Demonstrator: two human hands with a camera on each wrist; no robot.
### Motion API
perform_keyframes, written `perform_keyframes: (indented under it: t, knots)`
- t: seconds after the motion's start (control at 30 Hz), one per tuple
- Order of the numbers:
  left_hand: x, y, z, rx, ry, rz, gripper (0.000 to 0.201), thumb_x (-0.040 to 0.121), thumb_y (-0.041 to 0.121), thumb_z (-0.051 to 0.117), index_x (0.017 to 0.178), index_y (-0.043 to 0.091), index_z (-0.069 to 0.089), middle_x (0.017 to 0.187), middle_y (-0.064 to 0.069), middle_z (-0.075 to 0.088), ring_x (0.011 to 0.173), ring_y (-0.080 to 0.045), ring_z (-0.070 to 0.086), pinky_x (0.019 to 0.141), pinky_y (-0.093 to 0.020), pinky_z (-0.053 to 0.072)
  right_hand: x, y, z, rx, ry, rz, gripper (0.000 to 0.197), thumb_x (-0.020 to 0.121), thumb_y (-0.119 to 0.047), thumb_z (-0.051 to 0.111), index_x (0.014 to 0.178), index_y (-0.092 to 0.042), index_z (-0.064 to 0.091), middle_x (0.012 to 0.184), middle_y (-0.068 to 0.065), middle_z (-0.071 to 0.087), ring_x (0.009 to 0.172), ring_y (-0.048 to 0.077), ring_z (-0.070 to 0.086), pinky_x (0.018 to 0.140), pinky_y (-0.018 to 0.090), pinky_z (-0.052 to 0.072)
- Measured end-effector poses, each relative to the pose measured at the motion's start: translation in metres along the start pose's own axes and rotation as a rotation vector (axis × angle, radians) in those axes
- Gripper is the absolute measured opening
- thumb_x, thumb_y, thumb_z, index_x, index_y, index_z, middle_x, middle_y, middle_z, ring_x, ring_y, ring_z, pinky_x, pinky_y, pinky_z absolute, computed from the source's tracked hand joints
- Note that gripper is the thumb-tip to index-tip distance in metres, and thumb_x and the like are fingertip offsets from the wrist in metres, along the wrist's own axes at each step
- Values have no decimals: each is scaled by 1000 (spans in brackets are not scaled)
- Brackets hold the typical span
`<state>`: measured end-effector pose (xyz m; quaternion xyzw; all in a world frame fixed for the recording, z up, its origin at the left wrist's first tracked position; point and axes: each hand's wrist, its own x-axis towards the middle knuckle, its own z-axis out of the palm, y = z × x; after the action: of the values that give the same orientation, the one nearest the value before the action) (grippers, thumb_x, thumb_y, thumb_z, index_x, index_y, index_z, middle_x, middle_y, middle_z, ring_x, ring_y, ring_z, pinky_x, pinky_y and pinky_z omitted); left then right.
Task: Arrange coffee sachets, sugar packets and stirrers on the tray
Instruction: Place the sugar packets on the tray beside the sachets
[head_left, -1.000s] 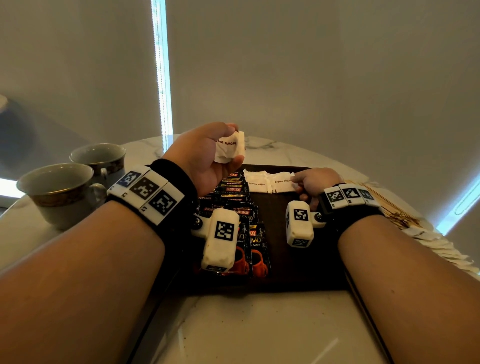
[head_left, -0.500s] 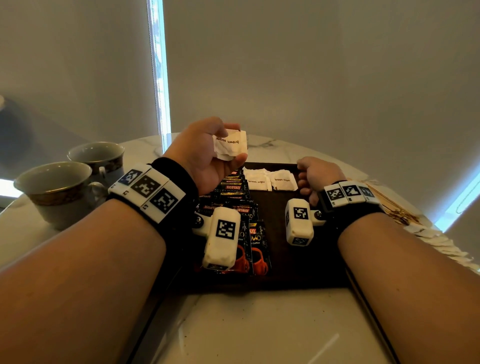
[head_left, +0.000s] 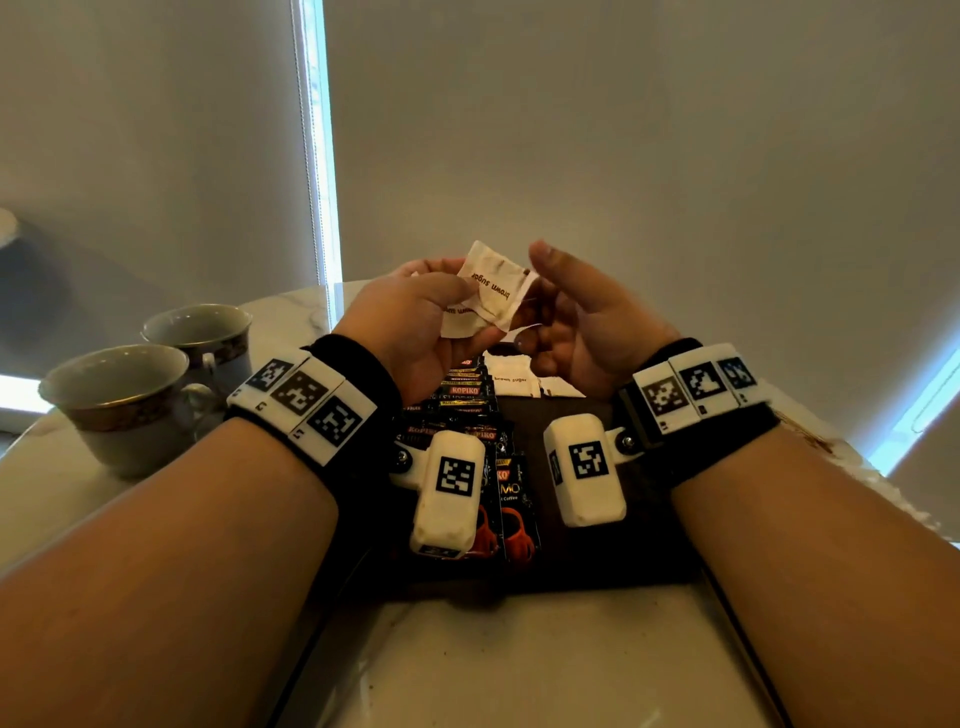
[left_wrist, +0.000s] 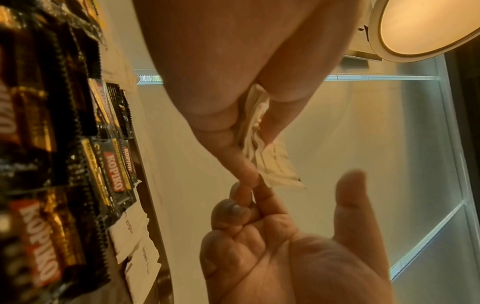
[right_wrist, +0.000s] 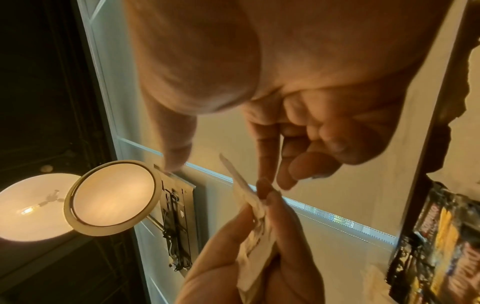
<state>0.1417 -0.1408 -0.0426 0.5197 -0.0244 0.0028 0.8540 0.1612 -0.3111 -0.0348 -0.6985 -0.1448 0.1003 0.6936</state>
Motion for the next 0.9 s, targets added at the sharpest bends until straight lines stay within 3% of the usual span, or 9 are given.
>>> perform_keyframes:
  t: [0.13,0.2,0.27,0.33,0.43,0.57,0.67,0.73,0.9]
  knots:
    - [-1,1,-1,29,26,-4,24,99,4,60,123,9,59,110,-18,71,84,-29,75,57,-30,60,0,1,9,-75,57,-68,24,91,-21,68,109,-6,64,84,5,65,62,14,52,53,26,36]
    - [-2,2,-1,40,31,-7,22,97,4,62,118,10,59,109,-18,70,79,-26,73,55,-27,57,1,1,12,-43,101,-80,18,94,-10,63,109,-1,61,82,7,65,60,14,51,52,26,35]
    - [-2,2,-1,55,35,-13,16,95,2,64,106,12,60,105,-19,69,72,-23,69,52,-25,53,1,-1,12,-18,95,-82,19,97,-13,59,110,0,59,82,7,62,60,12,50,51,25,36]
    - [-2,3,-2,93,27,-14,15,95,0,64,100,13,60,106,-20,71,81,-27,69,53,-24,52,0,-2,12,-20,85,-86,18,100,-16,54,106,-1,60,81,6,62,60,11,50,49,22,37]
    - [-1,2,-4,128,-1,-12,14,95,1,63,99,14,59,111,-20,69,89,-31,70,52,-24,51,-1,-4,13,-45,104,-99,10,98,-8,54,101,-4,62,78,7,67,61,15,55,46,23,37]
    - [-1,0,-3,95,-46,-38,17,94,17,67,109,11,60,109,-15,67,89,-26,63,57,-24,47,0,-5,13,17,158,-96,10,92,1,52,100,-5,54,86,13,66,64,21,61,44,24,38]
    - [-4,1,-5,130,-89,-87,30,91,24,69,116,8,62,90,-3,62,72,-11,56,57,-21,42,2,-5,12,204,167,-97,17,91,4,51,105,-5,48,82,15,67,61,21,66,42,23,44]
    - [-5,1,-4,155,-94,-104,35,93,21,68,124,6,61,90,-3,62,66,-9,55,54,-20,42,2,-4,11,218,155,-86,17,93,0,56,108,-5,49,81,13,71,65,23,70,44,23,49]
    - [-5,2,0,138,-26,-102,18,99,14,61,116,8,61,90,-8,64,60,-9,54,49,-19,42,4,0,8,89,151,-83,9,93,-13,61,98,-8,56,85,6,64,67,14,58,52,24,42]
